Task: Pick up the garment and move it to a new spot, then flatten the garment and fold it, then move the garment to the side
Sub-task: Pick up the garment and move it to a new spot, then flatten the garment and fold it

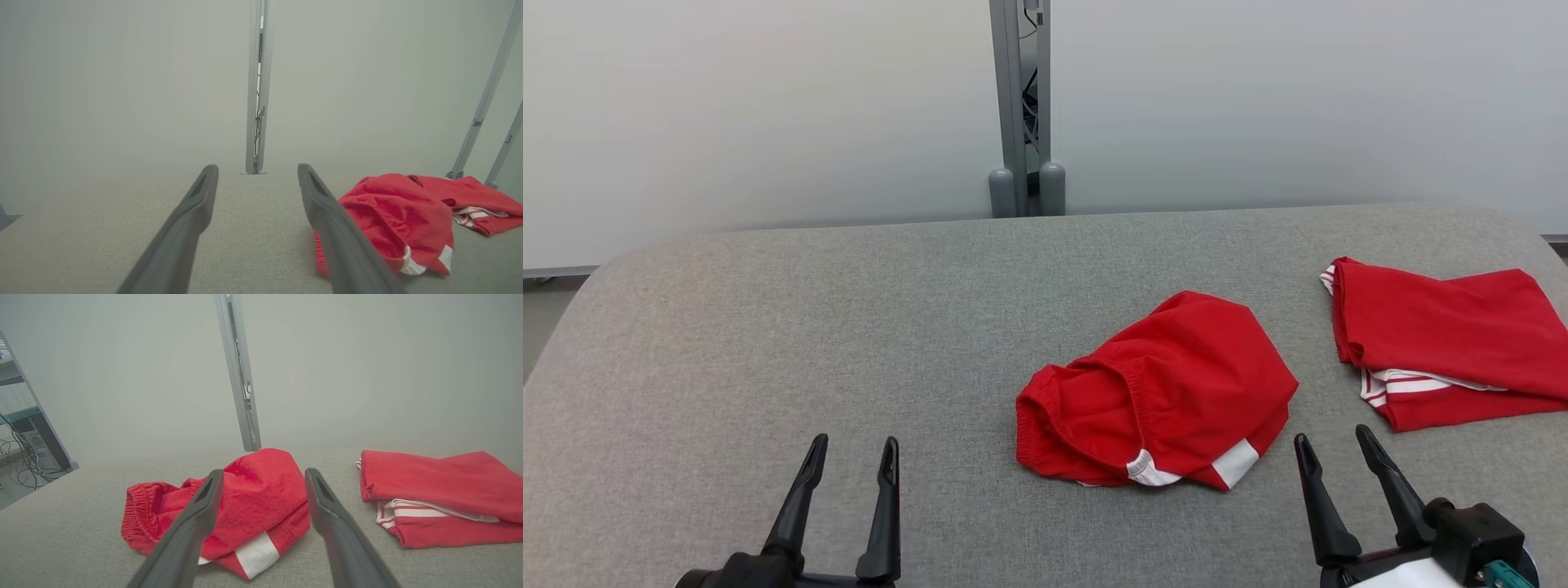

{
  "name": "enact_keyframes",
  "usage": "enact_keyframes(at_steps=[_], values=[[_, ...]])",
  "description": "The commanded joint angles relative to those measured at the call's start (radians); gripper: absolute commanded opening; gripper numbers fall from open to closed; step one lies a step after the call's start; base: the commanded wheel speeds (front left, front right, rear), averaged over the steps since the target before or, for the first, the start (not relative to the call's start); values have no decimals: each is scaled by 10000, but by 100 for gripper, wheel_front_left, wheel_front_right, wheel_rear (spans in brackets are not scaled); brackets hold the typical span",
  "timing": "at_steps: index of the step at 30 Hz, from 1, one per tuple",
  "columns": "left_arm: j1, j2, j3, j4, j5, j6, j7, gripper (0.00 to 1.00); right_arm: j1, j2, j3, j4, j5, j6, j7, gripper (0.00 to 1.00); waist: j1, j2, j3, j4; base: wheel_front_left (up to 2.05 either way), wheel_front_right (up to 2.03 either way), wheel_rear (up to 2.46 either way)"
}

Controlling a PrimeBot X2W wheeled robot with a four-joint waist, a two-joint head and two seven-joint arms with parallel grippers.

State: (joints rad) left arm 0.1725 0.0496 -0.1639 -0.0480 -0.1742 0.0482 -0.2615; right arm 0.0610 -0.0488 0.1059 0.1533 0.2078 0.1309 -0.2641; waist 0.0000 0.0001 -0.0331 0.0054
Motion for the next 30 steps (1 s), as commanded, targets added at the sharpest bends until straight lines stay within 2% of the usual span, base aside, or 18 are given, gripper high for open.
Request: enact_keyframes(at_steps=[1,12,22,24,30], values=[[-28,27,57,30,-129,89,-39,100,65,-45,-5,-30,2,-3,-10,100,0,-1,0,-4,0,0,0],[2,27,40,182,-327,214,-39,100,51,-45,152,49,39,-3,-10,100,0,-1,-27,-136,0,0,0],[-65,26,6,651,-409,36,-39,100,28,-47,200,71,91,-3,-10,100,0,-1,24,-76,0,0,0],[-137,25,-88,776,-301,-154,-39,100,-23,-45,242,83,84,-3,-10,100,0,-1,59,-106,0,0,0],[-792,28,-1054,1444,195,-1100,-39,100,-223,-47,378,103,-33,-3,-10,100,0,-1,287,-449,0,0,0]])
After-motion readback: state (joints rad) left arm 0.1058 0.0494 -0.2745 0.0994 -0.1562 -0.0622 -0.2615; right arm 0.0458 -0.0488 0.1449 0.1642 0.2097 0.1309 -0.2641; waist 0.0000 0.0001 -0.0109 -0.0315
